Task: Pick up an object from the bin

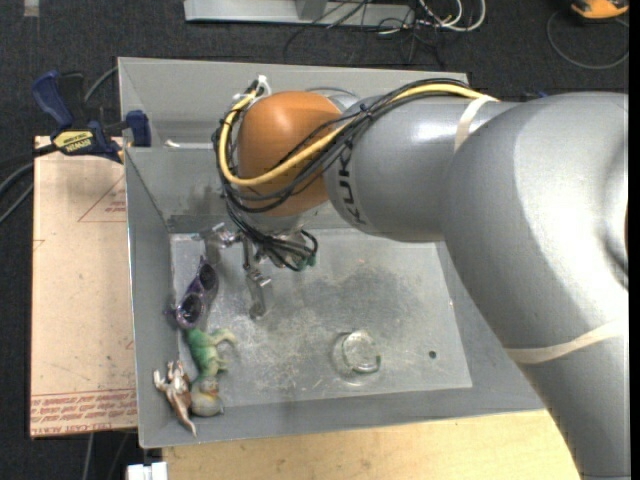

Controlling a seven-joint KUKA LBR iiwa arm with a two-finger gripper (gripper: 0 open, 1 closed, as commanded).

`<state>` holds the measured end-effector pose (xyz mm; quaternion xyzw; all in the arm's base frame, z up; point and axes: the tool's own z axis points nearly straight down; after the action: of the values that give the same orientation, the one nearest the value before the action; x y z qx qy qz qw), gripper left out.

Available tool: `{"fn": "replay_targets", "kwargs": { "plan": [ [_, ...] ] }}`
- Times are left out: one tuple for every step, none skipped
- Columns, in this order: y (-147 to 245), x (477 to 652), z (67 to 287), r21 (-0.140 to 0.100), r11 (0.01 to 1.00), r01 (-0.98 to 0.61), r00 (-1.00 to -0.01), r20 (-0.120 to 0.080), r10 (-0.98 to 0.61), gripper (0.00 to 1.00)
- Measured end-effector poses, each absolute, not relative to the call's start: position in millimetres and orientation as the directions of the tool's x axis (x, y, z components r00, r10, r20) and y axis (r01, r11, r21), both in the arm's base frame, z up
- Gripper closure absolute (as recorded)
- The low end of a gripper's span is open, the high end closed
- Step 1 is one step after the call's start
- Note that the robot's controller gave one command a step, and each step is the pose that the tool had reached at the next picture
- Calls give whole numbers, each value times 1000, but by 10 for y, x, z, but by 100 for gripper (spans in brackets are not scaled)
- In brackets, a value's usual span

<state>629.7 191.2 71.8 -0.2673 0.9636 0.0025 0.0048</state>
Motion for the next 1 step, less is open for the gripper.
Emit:
{"fn": "replay_targets", "kwargs": {
  "plan": [
    [2002,6385,718,3,849,-529,-849,-12,-529,0]
  ]
}}
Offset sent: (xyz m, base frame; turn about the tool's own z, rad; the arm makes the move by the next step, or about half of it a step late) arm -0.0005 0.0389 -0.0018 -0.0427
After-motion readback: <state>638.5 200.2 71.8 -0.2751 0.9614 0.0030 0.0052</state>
